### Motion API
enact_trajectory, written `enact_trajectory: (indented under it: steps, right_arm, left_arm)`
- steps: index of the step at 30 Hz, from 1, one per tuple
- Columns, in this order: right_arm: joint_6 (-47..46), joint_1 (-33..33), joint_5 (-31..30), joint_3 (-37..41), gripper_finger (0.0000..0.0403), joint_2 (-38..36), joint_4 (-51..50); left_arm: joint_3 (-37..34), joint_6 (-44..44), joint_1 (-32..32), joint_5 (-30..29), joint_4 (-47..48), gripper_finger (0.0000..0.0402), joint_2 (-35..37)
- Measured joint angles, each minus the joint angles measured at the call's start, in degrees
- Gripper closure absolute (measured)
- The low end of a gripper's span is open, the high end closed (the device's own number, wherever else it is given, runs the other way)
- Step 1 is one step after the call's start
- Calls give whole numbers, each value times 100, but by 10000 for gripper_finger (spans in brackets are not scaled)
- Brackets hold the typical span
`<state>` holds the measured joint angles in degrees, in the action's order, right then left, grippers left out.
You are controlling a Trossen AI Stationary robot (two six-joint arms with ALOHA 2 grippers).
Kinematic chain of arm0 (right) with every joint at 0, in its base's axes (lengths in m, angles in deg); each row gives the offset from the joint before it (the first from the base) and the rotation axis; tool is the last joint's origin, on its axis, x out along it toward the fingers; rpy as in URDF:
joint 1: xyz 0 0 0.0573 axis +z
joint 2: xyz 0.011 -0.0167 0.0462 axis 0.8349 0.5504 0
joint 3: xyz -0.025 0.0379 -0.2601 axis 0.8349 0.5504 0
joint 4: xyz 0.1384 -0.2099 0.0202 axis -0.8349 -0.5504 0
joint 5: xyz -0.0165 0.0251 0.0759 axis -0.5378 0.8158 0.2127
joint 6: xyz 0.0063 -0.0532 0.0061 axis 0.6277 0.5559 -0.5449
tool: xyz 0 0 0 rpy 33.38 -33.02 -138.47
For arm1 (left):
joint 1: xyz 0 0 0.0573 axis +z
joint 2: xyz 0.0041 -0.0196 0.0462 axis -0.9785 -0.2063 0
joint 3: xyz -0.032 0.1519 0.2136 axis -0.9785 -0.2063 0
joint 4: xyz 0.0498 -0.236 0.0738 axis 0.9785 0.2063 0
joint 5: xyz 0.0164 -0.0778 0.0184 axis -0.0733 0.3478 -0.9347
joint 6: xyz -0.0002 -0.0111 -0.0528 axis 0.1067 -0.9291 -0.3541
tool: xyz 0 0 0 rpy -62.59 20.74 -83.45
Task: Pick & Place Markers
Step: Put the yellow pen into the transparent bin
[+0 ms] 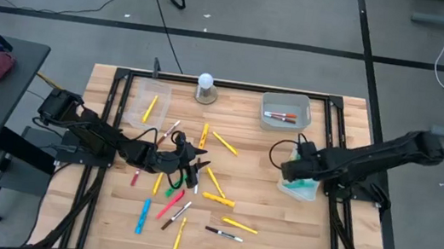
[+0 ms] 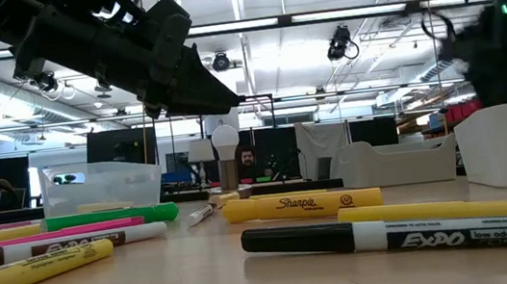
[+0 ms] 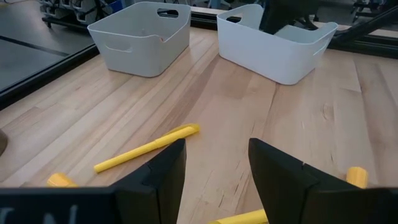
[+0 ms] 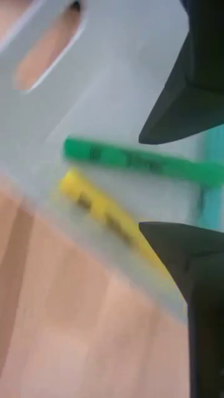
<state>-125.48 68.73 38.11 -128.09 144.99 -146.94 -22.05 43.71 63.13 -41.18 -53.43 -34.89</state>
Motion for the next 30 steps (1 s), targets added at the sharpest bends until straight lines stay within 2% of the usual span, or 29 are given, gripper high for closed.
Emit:
enact_trajectory:
  steps: [4,7,10,12,15,18,21,24,27,30]
  right_arm:
    - [580,203,-497,-621,177,-247,170]
    - [1446,460,-1043,-903,178,-322,1041]
    - [2720,697,-1660,-890,179,-278,2691]
    - [3647,810,-1830,-763,179,-131,4060]
    - [4961,936,-1801,-423,179,222,6126]
    - [5816,979,-1471,-100,179,701,7853]
    - [6069,975,-969,105,179,1278,8920]
    - [6093,966,-661,166,179,1796,9254]
    - [5967,963,-594,171,179,2232,9370]
    - [5828,963,-593,171,179,2513,9524]
  left_arm:
    - [0,-12,0,1,-15,220,0]
    - [1,-42,0,-1,-20,220,1]
    - [-4,-63,6,-38,62,220,255]
    - [7,-38,17,-56,128,220,592]
    - [4,-55,11,-63,629,220,1196]
    - [6,-309,-151,-9,1256,220,1880]
    - [265,-207,-622,545,2085,221,2463]
    - [833,-340,-1280,365,3428,229,2646]
    - [1346,-1312,-1804,156,5071,244,2532]
    - [1556,-2885,-2126,178,6397,262,2316]
